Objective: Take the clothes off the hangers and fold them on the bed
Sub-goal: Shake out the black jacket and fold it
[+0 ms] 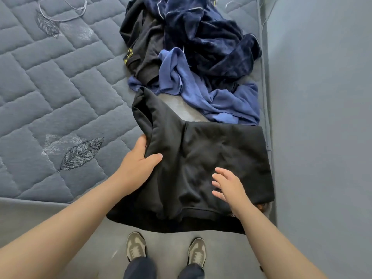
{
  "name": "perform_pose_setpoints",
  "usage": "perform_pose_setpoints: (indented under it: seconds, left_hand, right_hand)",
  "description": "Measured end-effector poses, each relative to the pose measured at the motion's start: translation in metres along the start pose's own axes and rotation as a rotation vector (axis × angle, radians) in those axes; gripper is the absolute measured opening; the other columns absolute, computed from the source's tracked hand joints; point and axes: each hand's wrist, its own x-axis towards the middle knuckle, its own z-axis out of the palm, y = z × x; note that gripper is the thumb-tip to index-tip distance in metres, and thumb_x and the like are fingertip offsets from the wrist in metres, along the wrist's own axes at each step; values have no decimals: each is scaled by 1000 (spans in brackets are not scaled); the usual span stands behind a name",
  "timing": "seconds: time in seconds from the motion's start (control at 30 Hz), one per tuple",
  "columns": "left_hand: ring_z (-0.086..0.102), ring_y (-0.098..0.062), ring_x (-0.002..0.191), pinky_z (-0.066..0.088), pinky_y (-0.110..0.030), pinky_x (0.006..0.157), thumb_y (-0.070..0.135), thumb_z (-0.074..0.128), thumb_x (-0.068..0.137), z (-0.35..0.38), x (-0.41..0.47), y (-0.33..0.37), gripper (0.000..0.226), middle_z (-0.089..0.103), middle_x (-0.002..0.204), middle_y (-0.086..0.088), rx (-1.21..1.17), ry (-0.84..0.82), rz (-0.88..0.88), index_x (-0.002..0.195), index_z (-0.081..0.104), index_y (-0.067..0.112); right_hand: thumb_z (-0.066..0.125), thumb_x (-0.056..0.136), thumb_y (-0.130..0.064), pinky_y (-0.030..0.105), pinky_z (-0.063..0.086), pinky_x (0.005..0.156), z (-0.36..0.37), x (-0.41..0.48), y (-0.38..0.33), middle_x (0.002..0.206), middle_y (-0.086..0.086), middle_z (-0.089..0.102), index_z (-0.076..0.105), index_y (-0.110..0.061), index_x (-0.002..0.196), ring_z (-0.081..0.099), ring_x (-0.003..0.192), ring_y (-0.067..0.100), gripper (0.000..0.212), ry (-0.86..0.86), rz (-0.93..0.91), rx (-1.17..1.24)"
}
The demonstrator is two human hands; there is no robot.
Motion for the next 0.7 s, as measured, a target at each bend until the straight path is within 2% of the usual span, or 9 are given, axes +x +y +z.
perform_pose_setpoints:
  seconds: [0.07,0.13,0.2,0.27,0.4,0.5,0.57,0.63,0.7]
  left_hand:
    - [52,5,91,38,-16,71,26,55,90,3,-1,-1,38,53,99,32,11,60,-43,115,38,49]
    - [56,-11,99,43,-28,78,30,58,88,-1,-3,-12,31,60,103,20,24,144,-131,116,48,40]
    - [56,-22,105,45,-37,89,34,60,87,-12,-7,-34,34,63,114,4,39,215,-255,120,56,28]
    - [58,-26,107,46,-43,96,38,62,87,-24,-12,-60,30,63,118,-4,6,252,-350,113,60,23]
    - [56,-24,110,45,-40,94,41,64,87,-35,-25,-113,22,64,112,2,119,178,-389,106,60,32]
    - [56,-23,113,46,-43,99,56,66,74,-39,-36,-143,48,62,114,5,133,67,-441,117,56,36]
    - [56,-23,111,48,-42,95,63,64,71,-43,-42,-155,53,61,115,5,196,-6,-481,117,53,38]
    - [57,-20,107,50,-36,84,52,69,80,-46,-46,-164,43,62,115,5,218,-15,-458,117,54,36]
    - [58,-17,105,44,-31,79,36,67,86,-45,-51,-165,35,64,113,6,219,69,-343,119,57,29]
  right_hand:
    - [55,95,-18,29,54,81,-3,-8,11,100,-7,60,56,-24,126,61,98,11,32,-50,13,-2]
    - [54,94,-18,25,54,77,2,-15,23,96,-7,60,56,-25,124,62,95,11,31,-80,25,12]
    - [53,94,-16,23,53,75,13,-20,32,100,1,63,56,-24,124,62,103,16,31,-101,34,31]
    - [54,94,-17,25,54,79,26,-22,40,108,5,63,56,-23,124,62,106,20,31,-128,23,27]
    - [54,94,-21,38,45,104,54,-22,56,124,-2,59,53,-21,133,55,114,12,39,-179,-34,-69]
    - [55,93,-18,26,39,102,73,-22,67,132,-3,54,51,-21,135,49,118,8,43,-193,-60,-130]
    - [55,92,-17,25,36,104,82,-23,76,136,-3,51,51,-20,137,46,123,8,45,-179,-59,-178]
    - [55,92,-17,27,34,108,88,-25,84,140,-2,48,48,-19,139,44,129,12,48,-160,-33,-217]
    - [53,94,-19,24,31,106,91,-25,88,145,-1,45,43,-18,144,41,133,14,51,-150,-3,-239]
